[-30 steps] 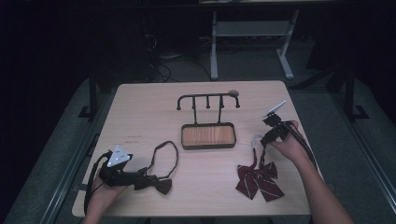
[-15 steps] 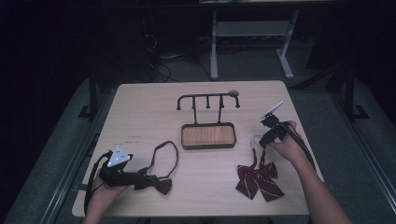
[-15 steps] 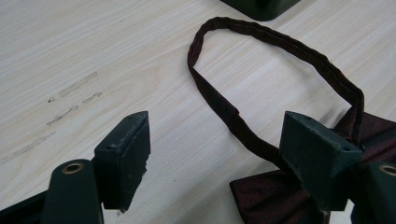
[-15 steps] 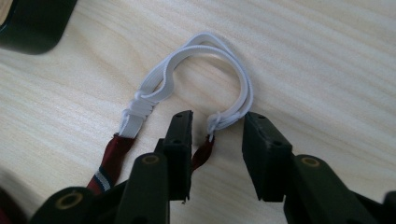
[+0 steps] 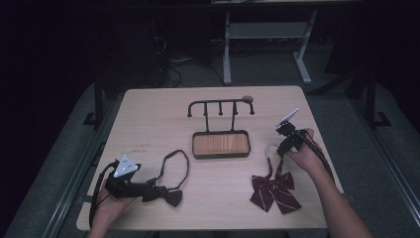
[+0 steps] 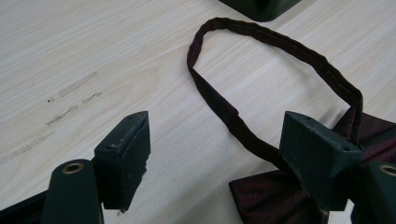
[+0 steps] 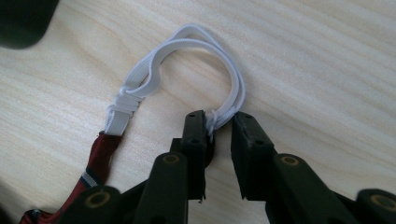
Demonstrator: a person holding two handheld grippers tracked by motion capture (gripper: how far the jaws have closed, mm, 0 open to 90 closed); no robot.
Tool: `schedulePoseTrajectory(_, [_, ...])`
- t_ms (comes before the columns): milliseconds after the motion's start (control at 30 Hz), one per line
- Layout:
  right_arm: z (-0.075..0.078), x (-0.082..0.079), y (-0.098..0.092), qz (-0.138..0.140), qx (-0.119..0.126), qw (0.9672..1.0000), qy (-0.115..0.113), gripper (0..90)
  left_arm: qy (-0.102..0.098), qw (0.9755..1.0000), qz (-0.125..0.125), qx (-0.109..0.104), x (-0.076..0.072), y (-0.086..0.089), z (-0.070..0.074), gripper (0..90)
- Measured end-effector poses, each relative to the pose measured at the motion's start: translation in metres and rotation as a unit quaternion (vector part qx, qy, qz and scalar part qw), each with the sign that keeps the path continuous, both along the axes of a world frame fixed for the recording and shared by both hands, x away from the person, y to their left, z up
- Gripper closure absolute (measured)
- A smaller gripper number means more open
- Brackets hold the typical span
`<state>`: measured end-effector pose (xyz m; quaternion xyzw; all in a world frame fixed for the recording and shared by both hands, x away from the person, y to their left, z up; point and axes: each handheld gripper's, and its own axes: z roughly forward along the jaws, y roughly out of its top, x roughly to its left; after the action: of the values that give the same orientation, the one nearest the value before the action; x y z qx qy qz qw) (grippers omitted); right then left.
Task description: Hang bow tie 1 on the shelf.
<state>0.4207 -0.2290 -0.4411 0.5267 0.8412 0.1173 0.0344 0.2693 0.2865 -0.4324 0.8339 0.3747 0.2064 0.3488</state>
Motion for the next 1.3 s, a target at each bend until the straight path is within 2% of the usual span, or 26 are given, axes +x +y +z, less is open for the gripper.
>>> schedulePoseTrajectory(100, [0.000, -0.001, 0.000, 0.004, -0.004, 1.0000, 0.001, 82.2, 0.001, 1.0000, 0.000, -0.001, 0.000, 0.000, 0.000, 25.1])
schedulePoseTrajectory(267, [0.003, -0.002, -0.002, 0.006, 0.000, 1.0000, 0.000, 83.4, 0.002, 1.0000, 0.000, -0.001, 0.000, 0.000, 0.000, 25.1])
schedulePoseTrajectory(500, [0.013, -0.009, -0.005, 0.016, 0.036, 0.9992, 0.001, 83.7, 0.003, 1.0000, -0.001, -0.001, 0.000, -0.001, -0.001, 25.2])
schedulePoseTrajectory(600, [0.018, -0.013, -0.005, 0.030, 0.057, 0.9979, 0.000, 83.6, 0.002, 1.0000, 0.000, 0.000, 0.000, -0.001, -0.001, 25.1])
schedulePoseTrajectory(800, [0.030, -0.021, -0.002, 0.052, 0.069, 0.9962, -0.007, 83.5, 0.003, 1.0000, 0.001, -0.001, 0.000, -0.002, -0.002, 25.1])
schedulePoseTrajectory(1133, [0.054, -0.034, 0.002, 0.082, 0.110, 0.9903, -0.022, 83.6, 0.005, 1.0000, -0.001, 0.001, 0.000, -0.002, -0.002, 25.1])
schedulePoseTrajectory(1300, [0.070, -0.040, 0.004, 0.096, 0.118, 0.9877, -0.035, 83.6, 0.006, 1.0000, -0.001, 0.000, 0.000, -0.002, -0.003, 25.1])
